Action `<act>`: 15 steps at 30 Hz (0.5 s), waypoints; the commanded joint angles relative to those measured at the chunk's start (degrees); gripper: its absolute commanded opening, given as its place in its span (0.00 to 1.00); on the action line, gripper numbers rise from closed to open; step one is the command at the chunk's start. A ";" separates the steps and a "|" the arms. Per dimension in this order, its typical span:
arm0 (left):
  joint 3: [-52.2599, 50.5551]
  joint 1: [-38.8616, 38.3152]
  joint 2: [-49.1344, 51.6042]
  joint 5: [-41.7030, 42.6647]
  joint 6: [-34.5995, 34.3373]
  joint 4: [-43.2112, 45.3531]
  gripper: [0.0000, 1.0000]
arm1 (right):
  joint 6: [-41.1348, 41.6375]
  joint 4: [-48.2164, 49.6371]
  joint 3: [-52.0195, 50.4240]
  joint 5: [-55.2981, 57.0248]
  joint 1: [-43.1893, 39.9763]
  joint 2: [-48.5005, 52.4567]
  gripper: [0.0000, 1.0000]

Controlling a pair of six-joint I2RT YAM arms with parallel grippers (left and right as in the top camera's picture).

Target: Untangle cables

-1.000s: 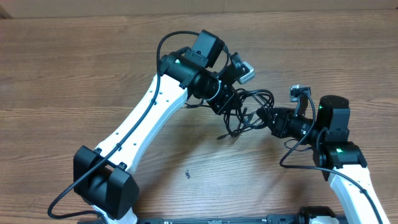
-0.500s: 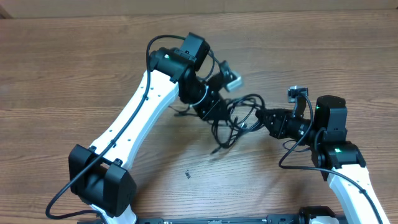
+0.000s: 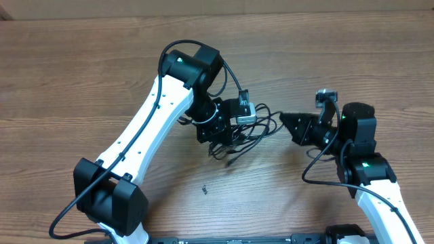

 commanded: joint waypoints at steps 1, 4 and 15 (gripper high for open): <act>0.11 1.68 -1.53 -7.30 3.41 -4.15 0.04 | 1.70 4.74 0.72 26.05 -3.32 0.33 0.04; 0.11 1.68 -1.53 -7.02 3.34 -2.84 0.04 | 1.68 7.96 0.72 30.12 -3.32 0.33 0.04; 0.11 1.68 -1.53 -4.72 2.93 0.70 0.04 | 1.49 -3.76 0.72 21.27 -3.32 0.33 0.81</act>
